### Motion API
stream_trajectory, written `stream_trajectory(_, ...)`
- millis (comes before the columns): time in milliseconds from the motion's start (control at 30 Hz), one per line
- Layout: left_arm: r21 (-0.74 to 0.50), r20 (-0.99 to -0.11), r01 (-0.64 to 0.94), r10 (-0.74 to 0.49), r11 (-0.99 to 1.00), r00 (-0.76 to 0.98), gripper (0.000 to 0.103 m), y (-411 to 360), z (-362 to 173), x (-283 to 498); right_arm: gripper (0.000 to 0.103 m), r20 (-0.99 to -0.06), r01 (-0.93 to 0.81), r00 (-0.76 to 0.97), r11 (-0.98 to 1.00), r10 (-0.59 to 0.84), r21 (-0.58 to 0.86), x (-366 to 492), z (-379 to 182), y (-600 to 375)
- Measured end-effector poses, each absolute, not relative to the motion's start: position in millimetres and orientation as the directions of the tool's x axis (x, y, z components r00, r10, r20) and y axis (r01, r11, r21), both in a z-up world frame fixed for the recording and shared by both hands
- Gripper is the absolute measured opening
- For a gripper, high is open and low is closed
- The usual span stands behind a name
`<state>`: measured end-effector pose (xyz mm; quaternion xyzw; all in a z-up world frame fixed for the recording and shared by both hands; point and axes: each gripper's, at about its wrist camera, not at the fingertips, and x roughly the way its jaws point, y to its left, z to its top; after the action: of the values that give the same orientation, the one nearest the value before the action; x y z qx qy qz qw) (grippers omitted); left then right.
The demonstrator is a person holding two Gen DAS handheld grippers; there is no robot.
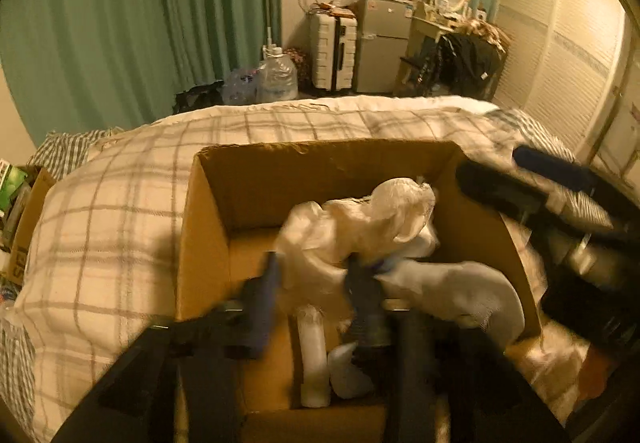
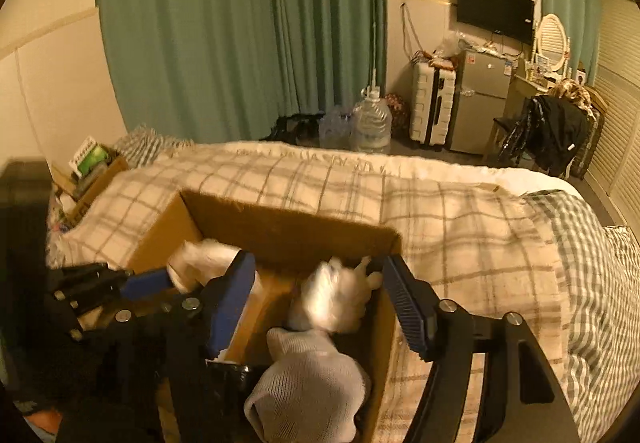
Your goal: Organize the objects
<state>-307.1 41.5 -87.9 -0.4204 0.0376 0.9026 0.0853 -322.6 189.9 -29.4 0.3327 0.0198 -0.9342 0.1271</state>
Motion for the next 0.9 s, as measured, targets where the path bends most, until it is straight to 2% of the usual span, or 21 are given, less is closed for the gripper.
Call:
stream_trajectory(167, 0.040, -0.736, -0.202, 0.108, -0.979, -0.669, 0.083, 46.0, -66.2, -286.8, 0.076, -0.584, 0.209, -0.786, -0.976, -0.202, 0.057, -303.2, -0.5, 199.8)
stream_trajectory(300, -0.015, -0.707, -0.183, 0.140, -0.983, -0.694, 0.089, 38.4, -32.4, -264.4, 0.083, -0.562, 0.180, -0.807, -0.982, -0.178, 0.052, -274.6, 24.0, 209.9)
stream_trajectory(433, -0.031, -0.647, -0.168, 0.148, -0.985, -0.748, 0.097, 36.8, 8.6, -242.0, 0.085, -0.519, 0.151, -0.843, -0.988, -0.138, 0.017, -237.2, 60.3, 224.0)
stream_trajectory(500, -0.025, -0.608, -0.166, 0.147, -0.986, -0.780, 0.102, 36.1, 33.6, -225.4, 0.091, -0.489, 0.127, -0.864, -0.992, -0.118, 0.014, -216.9, 81.9, 232.2)
stream_trajectory(767, 0.020, -0.392, -0.145, 0.126, -0.989, -0.911, 0.103, 27.1, 111.2, -148.4, 0.103, -0.351, 0.098, -0.931, -0.995, -0.097, 0.016, -136.8, 147.9, 248.5)
stream_trajectory(900, 0.029, -0.307, -0.149, 0.133, -0.988, -0.942, 0.103, 25.7, 127.6, -115.1, 0.103, -0.306, 0.086, -0.949, -0.996, -0.078, -0.011, -104.5, 159.0, 242.1)
